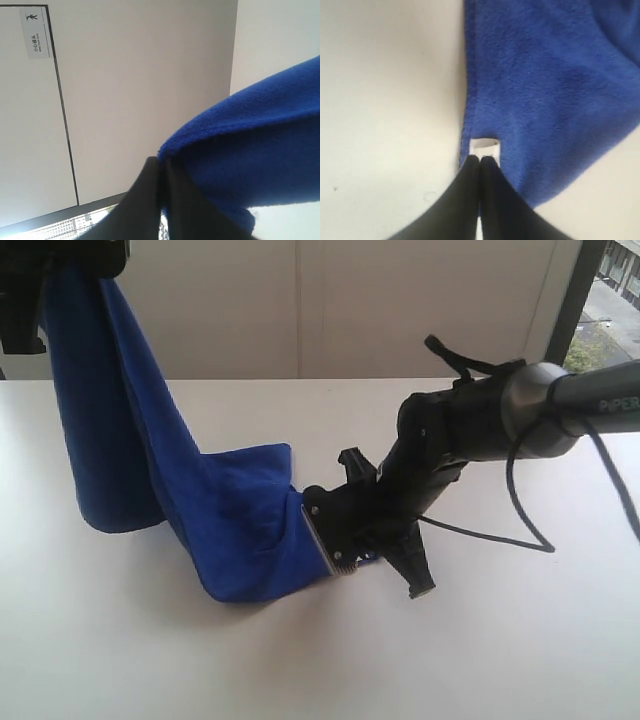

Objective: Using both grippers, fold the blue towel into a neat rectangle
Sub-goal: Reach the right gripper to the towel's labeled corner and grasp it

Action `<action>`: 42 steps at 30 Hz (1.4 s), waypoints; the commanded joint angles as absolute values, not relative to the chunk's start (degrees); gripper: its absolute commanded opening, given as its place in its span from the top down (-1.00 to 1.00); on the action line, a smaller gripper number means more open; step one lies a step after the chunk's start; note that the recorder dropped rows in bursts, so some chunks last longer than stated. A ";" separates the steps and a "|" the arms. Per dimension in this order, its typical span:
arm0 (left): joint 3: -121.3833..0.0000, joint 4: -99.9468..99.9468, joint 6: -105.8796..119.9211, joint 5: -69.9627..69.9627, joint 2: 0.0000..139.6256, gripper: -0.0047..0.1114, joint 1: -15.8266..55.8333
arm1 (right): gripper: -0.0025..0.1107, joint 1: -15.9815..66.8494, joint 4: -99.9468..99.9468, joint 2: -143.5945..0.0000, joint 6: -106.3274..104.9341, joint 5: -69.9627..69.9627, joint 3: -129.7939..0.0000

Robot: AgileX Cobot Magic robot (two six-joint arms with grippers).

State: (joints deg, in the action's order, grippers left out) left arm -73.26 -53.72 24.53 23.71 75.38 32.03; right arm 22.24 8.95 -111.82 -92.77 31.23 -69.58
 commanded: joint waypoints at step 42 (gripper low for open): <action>-73.73 -50.68 23.95 25.16 74.80 0.92 32.04 | 0.19 17.62 13.05 -128.07 -83.81 66.00 -100.59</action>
